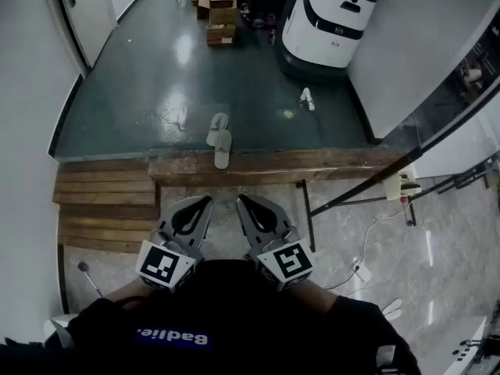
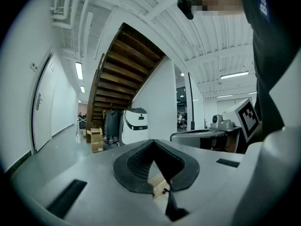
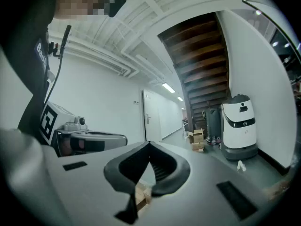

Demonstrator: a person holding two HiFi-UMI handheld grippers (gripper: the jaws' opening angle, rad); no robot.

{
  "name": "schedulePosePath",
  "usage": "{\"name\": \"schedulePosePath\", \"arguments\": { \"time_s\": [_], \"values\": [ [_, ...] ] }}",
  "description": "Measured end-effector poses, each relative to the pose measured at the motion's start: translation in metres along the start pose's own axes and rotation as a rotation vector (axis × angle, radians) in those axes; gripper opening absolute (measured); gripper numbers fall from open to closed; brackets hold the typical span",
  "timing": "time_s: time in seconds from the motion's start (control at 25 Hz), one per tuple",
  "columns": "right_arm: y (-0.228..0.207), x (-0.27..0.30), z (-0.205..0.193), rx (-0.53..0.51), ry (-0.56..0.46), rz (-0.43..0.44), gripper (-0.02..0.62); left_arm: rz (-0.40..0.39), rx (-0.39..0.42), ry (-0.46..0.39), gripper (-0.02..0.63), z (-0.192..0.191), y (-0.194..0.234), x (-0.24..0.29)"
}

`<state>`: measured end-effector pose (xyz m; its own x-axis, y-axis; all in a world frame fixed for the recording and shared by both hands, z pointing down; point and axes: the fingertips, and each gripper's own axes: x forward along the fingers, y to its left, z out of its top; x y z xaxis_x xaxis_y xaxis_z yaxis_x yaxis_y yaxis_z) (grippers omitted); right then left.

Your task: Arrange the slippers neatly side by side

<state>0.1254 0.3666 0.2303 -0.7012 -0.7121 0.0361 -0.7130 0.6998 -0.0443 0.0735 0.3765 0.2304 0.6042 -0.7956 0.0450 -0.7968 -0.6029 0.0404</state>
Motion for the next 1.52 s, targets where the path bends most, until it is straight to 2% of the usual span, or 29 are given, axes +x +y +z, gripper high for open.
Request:
{"name": "schedulePosePath", "arguments": {
  "time_s": [0.24, 0.44, 0.68, 0.92, 1.2, 1.36, 1.52],
  "values": [
    [-0.002, 0.004, -0.006, 0.008, 0.015, -0.003, -0.002, -0.004, 0.024, 0.006, 0.000, -0.005, 0.005, 0.002],
    [-0.008, 0.003, -0.012, 0.033, 0.022, 0.005, -0.002, 0.002, -0.016, 0.008, 0.001, -0.010, 0.004, 0.009],
    [-0.025, -0.002, -0.022, 0.065, 0.036, -0.005, -0.002, 0.010, -0.027, 0.032, 0.000, -0.016, 0.002, 0.022],
    [-0.068, -0.014, -0.021, 0.108, 0.017, -0.006, -0.002, 0.026, -0.018, 0.062, 0.001, -0.017, -0.016, 0.058],
    [-0.134, -0.024, -0.024, 0.173, 0.015, 0.005, -0.002, 0.094, 0.003, 0.082, 0.000, -0.011, -0.031, 0.107],
    [-0.154, -0.003, -0.024, 0.181, 0.012, 0.030, -0.002, 0.120, -0.013, 0.085, 0.000, -0.010, -0.013, 0.127],
    [-0.167, 0.037, -0.046, 0.177, 0.108, 0.038, -0.002, 0.128, -0.028, 0.082, 0.000, -0.019, 0.029, 0.147]
  ]
}}
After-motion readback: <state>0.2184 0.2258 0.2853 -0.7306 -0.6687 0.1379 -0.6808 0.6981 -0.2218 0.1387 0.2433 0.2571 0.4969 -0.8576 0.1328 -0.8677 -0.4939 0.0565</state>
